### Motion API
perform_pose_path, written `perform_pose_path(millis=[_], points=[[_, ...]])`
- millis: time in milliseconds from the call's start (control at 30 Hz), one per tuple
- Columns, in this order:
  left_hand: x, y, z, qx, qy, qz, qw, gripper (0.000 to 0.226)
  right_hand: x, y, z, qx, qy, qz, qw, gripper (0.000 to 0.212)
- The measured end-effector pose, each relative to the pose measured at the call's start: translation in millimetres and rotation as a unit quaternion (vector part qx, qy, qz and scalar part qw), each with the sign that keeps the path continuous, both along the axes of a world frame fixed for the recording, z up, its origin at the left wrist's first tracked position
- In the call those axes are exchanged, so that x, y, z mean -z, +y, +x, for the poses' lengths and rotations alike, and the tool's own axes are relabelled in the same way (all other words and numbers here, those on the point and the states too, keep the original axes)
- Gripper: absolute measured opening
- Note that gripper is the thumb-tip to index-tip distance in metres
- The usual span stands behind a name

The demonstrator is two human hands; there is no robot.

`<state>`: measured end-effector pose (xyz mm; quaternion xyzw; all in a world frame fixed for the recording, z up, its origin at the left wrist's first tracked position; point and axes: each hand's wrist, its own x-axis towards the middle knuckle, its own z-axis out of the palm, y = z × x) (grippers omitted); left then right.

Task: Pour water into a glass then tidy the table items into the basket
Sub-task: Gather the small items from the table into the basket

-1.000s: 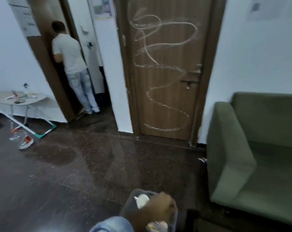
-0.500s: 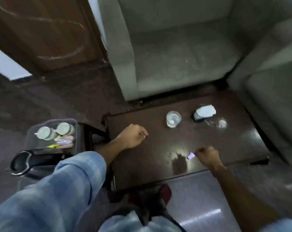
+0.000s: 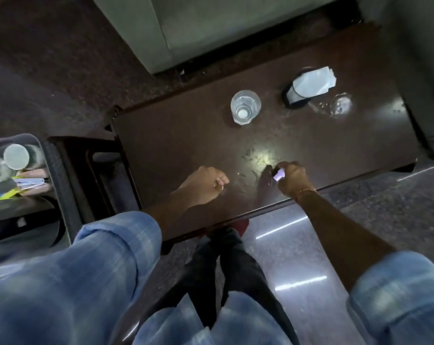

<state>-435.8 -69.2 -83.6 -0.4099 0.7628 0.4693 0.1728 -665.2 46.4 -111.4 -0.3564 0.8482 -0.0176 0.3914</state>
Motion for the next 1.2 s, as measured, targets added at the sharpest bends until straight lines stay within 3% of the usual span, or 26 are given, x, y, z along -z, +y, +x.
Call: perform_pose_path(millis=[133,333,700,933,1200], points=[[21.0,2.3,2.6,-0.011,-0.004,0.024,1.0,0.027,34.0,1.6,-2.7,-0.038,0.008,0.056,0.998,0.044],[32.7,4.4,12.2,-0.002,-0.022,0.031,0.999,0.026,55.1,9.1,-5.8,-0.091,0.029,0.082,0.992,0.042],[-56.1,-16.7,49.5,-0.061,-0.006,-0.023,0.998,0.025,-18.0,0.1,7.1,-0.05,-0.033,-0.098,0.993,0.021],[-146.0,-39.2,152.3,-0.124,-0.033,-0.135,0.983,0.025,-77.0,-46.4,61.6,-0.091,-0.078,-0.17,0.978,0.012],[-223.7,-43.6,326.0,-0.24,-0.085,-0.262,0.931,0.027,-159.0,-135.5,236.0,-0.22,-0.154,-0.262,0.927,0.006]])
